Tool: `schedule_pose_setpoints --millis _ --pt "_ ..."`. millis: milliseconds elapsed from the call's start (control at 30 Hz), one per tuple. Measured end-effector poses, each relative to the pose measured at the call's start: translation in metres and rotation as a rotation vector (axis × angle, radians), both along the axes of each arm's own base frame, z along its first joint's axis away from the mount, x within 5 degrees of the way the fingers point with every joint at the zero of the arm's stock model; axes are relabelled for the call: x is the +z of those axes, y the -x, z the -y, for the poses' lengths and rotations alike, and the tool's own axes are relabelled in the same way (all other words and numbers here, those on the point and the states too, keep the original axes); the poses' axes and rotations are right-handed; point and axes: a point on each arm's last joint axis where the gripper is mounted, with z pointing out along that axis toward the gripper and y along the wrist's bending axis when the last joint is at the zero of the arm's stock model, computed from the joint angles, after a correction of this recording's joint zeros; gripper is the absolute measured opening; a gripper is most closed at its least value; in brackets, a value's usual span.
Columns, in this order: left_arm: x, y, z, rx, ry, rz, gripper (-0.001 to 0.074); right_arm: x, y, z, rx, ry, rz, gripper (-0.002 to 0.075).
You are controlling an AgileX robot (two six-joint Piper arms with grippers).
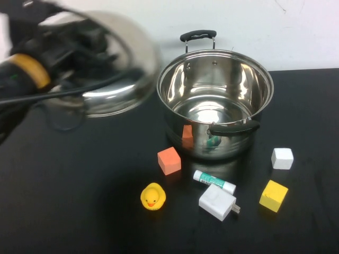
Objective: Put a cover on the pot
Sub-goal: Place the pot lid on the pot
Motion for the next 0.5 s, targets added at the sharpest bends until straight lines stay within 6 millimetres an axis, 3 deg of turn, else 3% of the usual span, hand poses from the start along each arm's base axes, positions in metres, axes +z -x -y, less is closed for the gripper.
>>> schedule_pose_setpoints --millis 167,300,500 --pt "0.005 -0.015 0.053 -0.120 -0.006 -0.030 0.0335 0.000 0.000 0.000 0.000 0.000 0.000 -0.0002" --pt "-0.005 -0.035 0.095 -0.191 -0.014 -0.062 0.0335 0.000 0.000 0.000 0.000 0.000 0.000 -0.0002" --pt "-0.018 -0.067 0.126 -0.213 0.055 -0.107 0.0335 0.000 0.000 0.000 0.000 0.002 0.000 -0.0002"
